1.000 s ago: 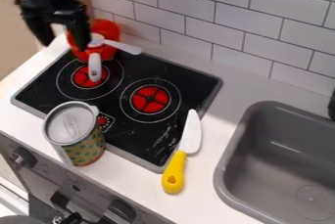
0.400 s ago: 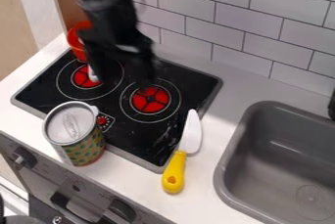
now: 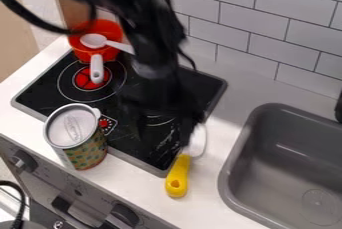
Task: Take the knife and put between the center of the burner
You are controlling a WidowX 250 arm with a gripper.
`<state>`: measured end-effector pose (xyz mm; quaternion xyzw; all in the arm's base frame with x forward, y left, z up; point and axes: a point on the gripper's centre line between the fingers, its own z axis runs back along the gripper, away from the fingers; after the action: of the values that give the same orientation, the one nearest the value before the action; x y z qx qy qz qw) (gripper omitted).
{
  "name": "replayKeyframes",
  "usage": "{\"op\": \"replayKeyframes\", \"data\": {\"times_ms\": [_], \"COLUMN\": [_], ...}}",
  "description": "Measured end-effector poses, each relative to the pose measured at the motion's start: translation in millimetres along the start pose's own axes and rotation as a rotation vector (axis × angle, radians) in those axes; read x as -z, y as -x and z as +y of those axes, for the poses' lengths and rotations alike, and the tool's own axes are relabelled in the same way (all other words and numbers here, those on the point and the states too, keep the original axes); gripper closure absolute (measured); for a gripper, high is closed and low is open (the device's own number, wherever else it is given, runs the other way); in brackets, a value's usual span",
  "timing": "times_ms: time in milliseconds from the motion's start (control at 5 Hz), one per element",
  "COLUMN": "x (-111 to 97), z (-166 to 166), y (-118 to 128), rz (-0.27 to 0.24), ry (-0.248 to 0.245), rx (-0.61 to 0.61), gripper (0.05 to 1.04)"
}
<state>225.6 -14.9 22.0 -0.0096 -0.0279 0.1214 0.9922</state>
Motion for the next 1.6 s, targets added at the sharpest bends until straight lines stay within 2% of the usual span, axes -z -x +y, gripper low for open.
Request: {"op": "replayKeyframes", "data": {"times_ms": [200, 400, 600, 800, 1000, 1200, 1400, 1600], "x": [14.5, 22.0, 33.8, 35.3, 35.5, 36.2, 38.8, 39.3], "z": [-10.0, -9.9, -7.9, -10.5, -15.0, -19.4, -22.8, -28.2], "y": [8.3, 10.5, 16.6, 18.8, 22.6, 23.7, 27.0, 31.8], "rz": [0.015, 0.008, 0.004, 0.012, 0.020, 0.016, 0.008, 0.007], "ry": [-0.029, -0.023, 0.012, 0.051, 0.053, 0.034, -0.009, -0.030], "rx": [-0.068, -0.113, -0.196, -0.249, -0.255, -0.288, -0.303, -0.304], "gripper": [0.084, 0.084, 0.085, 0.085, 0.085, 0.086, 0.085, 0.116]}}
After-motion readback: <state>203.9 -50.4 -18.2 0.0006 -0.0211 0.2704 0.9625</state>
